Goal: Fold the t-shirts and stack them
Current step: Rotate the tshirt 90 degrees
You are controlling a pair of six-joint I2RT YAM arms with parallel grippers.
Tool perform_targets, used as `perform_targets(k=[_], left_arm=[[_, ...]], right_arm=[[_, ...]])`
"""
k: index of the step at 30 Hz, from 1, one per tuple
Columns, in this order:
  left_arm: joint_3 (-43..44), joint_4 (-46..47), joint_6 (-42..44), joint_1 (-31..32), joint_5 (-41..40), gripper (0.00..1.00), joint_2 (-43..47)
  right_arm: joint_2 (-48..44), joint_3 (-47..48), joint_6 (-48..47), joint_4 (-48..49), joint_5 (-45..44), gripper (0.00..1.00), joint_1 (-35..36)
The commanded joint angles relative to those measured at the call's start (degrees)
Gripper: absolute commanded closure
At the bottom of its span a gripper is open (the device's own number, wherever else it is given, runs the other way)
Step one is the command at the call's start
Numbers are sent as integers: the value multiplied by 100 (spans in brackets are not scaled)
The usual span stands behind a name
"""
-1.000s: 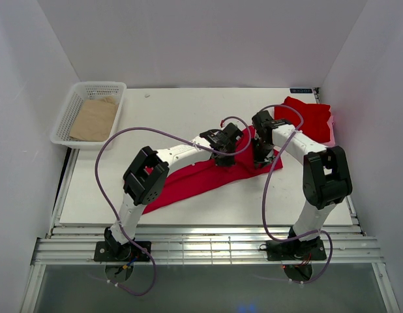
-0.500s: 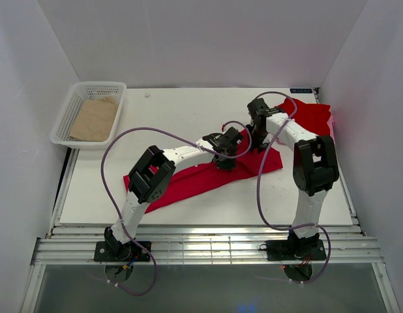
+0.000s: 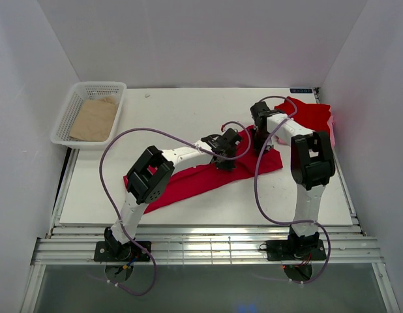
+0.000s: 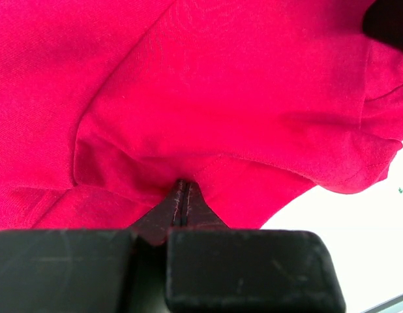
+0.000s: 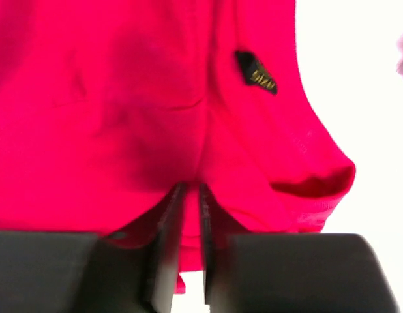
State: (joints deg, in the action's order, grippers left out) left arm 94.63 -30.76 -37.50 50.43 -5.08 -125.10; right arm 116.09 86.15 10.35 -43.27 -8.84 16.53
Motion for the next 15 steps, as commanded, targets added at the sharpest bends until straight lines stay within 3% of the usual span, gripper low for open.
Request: perform_targets(k=[1,4,15], left_arm=[[-357,-202,76,28,33,100,205],[-489,-202,41,28,51,100,275],[-805,-202,58,28,69,100,565]], right_arm=[[247,139,-86,81,-48,83,-89],[326,174,-103,73,-21,92,-115],[344,445,-226,20,-170,92,-256]])
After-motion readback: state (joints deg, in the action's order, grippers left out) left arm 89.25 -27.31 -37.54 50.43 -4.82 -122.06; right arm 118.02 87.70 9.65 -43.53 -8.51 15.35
